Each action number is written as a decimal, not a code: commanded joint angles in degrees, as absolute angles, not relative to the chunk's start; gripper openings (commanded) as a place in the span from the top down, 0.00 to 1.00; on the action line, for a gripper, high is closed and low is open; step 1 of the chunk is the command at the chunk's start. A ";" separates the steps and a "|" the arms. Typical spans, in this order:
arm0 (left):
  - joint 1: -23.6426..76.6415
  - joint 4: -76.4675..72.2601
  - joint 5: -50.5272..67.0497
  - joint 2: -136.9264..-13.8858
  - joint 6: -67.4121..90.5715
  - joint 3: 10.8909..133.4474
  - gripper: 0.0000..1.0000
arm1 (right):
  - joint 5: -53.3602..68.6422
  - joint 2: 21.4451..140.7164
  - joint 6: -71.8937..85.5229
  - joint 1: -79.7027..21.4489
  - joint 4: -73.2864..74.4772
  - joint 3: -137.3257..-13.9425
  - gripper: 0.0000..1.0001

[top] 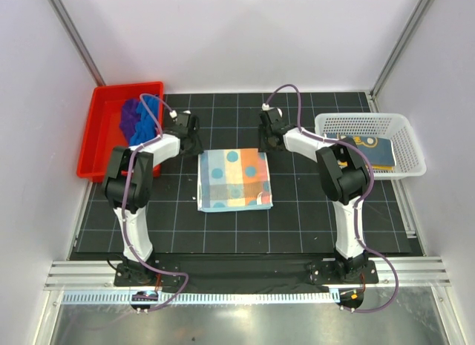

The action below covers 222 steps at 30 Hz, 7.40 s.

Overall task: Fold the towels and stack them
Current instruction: Fold the towel, then neatly place the folded towel into the bin

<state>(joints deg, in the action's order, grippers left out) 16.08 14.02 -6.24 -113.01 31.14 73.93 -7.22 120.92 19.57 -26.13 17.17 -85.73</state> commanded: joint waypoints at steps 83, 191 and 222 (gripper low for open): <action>13.18 -30.41 6.77 -80.42 42.19 31.73 1.00 | -7.91 88.69 12.39 -35.51 0.35 -53.97 0.97; 35.95 13.36 -11.16 -65.92 36.83 45.44 0.54 | -6.14 102.21 36.21 -33.92 18.46 -65.21 0.32; 36.30 19.68 1.58 -45.81 38.32 43.58 0.59 | -23.37 111.62 26.72 -38.85 32.07 -74.87 0.90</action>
